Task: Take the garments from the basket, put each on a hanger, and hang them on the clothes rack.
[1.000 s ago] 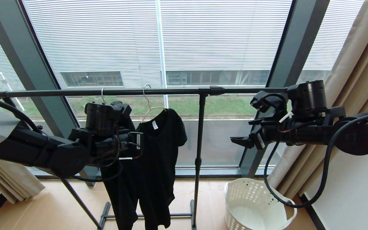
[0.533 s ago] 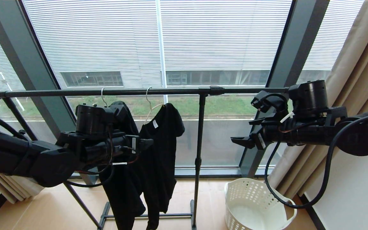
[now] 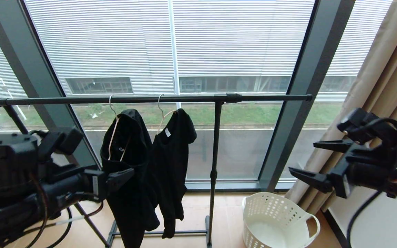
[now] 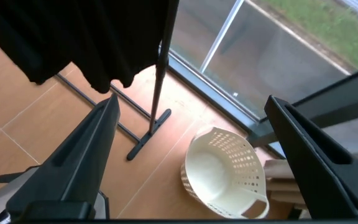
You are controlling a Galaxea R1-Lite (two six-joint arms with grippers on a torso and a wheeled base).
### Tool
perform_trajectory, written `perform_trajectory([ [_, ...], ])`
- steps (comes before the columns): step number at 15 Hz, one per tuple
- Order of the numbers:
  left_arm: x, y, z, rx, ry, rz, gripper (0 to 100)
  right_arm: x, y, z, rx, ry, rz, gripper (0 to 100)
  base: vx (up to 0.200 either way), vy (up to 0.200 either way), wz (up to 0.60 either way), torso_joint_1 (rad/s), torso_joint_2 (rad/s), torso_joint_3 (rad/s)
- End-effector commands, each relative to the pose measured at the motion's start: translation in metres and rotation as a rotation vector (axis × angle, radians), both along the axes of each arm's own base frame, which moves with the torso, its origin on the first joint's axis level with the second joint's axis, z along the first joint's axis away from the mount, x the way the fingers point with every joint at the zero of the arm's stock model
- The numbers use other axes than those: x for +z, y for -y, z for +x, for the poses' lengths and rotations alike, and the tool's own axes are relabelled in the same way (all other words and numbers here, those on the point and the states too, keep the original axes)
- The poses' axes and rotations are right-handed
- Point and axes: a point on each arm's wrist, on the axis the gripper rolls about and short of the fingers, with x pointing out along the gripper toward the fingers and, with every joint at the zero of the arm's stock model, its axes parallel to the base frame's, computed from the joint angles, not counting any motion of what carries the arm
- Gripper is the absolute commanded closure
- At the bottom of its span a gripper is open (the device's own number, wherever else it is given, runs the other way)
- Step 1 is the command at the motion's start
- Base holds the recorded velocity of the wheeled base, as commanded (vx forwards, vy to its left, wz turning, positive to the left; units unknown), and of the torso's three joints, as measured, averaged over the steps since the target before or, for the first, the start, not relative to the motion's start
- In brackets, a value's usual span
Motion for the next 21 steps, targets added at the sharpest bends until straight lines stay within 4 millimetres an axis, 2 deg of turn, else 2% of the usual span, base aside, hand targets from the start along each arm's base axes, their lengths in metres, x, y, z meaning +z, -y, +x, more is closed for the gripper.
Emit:
perform_trajectory([
  [1, -0.018, -0.027, -0.079, 0.002, 0.057, -0.021, 0, -0.013, 0.03, -0.085, -0.048, 0.119, 0.019, 0, 0.0, 0.0, 0.0, 0.0, 0.0, 0.0],
  [3, -0.037, -0.041, -0.119, 0.007, 0.107, -0.036, 0, -0.042, 0.039, -0.108, -0.114, 0.086, -0.023, 0, 0.0, 0.0, 0.0, 0.0, 0.0, 0.0],
  [4, -0.042, -0.044, -0.128, 0.015, 0.112, -0.036, 0, -0.05, 0.042, -0.114, -0.134, 0.079, -0.035, 0, 0.0, 0.0, 0.0, 0.0, 0.0, 0.0],
  [6, -0.057, -0.056, -0.16, 0.058, 0.127, -0.015, 0, -0.078, 0.053, -0.14, -0.192, 0.09, -0.059, 0, 0.0, 0.0, 0.0, 0.0, 0.0, 0.0],
  [7, -0.062, -0.059, -0.168, 0.057, 0.121, -0.012, 0, -0.084, 0.055, -0.147, -0.203, 0.096, -0.058, 0, 0.0, 0.0, 0.0, 0.0, 0.0, 0.0],
  [8, -0.074, -0.065, -0.185, 0.044, 0.116, 0.02, 0, -0.099, 0.061, -0.161, -0.234, 0.108, -0.055, 0, 0.0, 0.0, 0.0, 0.0, 0.0, 0.0],
  [9, -0.077, -0.067, -0.192, 0.033, 0.136, 0.033, 0, -0.106, 0.064, -0.169, -0.263, 0.082, -0.063, 0, 0.0, 0.0, 0.0, 0.0, 0.0, 0.0],
  [10, -0.076, -0.068, -0.194, 0.039, 0.163, 0.028, 0, -0.112, 0.067, -0.178, -0.298, 0.07, -0.067, 0, 0.0, 0.0, 0.0, 0.0, 0.0, 0.0],
  [12, -0.076, -0.068, -0.196, 0.118, 0.179, 0.055, 0, -0.11, 0.071, -0.195, -0.414, 0.176, 0.008, 0, 0.0, 0.0, 0.0, 0.0, 0.0, 0.0],
  [14, -0.077, -0.068, -0.198, 0.154, 0.208, 0.059, 0, -0.11, 0.07, -0.199, -0.447, 0.209, 0.05, 0, 0.0, 0.0, 0.0, 0.0, 0.0, 0.0],
  [16, -0.077, -0.068, -0.2, 0.162, 0.228, 0.053, 0, -0.111, 0.068, -0.203, -0.405, 0.231, 0.144, 0, 0.0, 0.0, 0.0, 0.0, 0.0, 0.0],
  [21, -0.076, -0.067, -0.2, 0.25, 0.218, 0.055, 0, -0.112, 0.067, -0.208, -0.436, 0.264, 0.148, 0, 0.0, 0.0, 0.0, 0.0, 0.0, 0.0],
])
